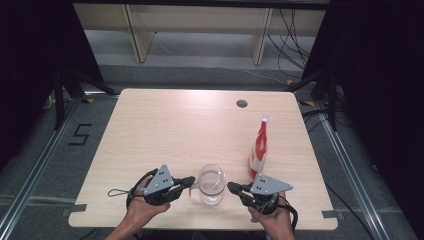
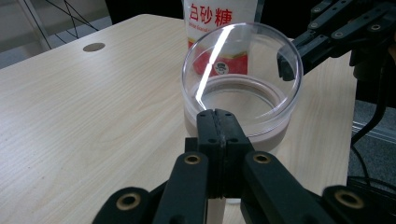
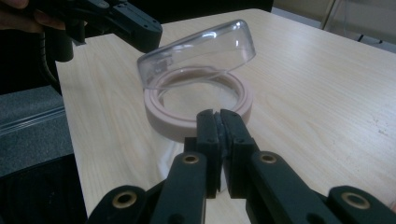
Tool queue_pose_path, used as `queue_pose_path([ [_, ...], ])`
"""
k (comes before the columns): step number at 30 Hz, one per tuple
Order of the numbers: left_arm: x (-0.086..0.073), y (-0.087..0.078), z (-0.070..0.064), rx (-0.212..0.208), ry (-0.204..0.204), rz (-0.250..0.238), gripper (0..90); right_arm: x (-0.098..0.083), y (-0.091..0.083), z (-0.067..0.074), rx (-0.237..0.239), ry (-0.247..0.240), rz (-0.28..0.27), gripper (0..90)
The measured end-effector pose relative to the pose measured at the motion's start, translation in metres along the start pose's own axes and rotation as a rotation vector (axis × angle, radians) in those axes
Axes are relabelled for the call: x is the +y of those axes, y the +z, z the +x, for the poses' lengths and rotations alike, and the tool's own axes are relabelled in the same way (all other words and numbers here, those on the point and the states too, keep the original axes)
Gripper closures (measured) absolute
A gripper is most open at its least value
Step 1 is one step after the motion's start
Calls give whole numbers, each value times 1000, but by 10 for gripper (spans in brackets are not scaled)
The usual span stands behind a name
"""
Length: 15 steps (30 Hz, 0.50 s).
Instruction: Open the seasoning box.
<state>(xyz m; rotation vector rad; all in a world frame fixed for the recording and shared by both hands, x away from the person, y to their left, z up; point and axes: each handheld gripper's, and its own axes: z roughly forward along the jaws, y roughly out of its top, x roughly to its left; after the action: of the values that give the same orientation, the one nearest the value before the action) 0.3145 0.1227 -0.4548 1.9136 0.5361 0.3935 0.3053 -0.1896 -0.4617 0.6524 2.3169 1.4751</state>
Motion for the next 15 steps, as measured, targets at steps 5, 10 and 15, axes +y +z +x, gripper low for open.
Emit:
queue_pose_path([
  [5, -1, 1, 1, -2, -5, 1, 886, 5, 3, 1, -3, -6, -22, 883],
  [10, -2, 1, -1, 5, -43, -1, 883, 11, 5, 3, 9, -15, -44, 882],
  [15, -2, 1, -1, 5, -43, -1, 883, 16, 6, 4, 9, -37, -63, 882],
])
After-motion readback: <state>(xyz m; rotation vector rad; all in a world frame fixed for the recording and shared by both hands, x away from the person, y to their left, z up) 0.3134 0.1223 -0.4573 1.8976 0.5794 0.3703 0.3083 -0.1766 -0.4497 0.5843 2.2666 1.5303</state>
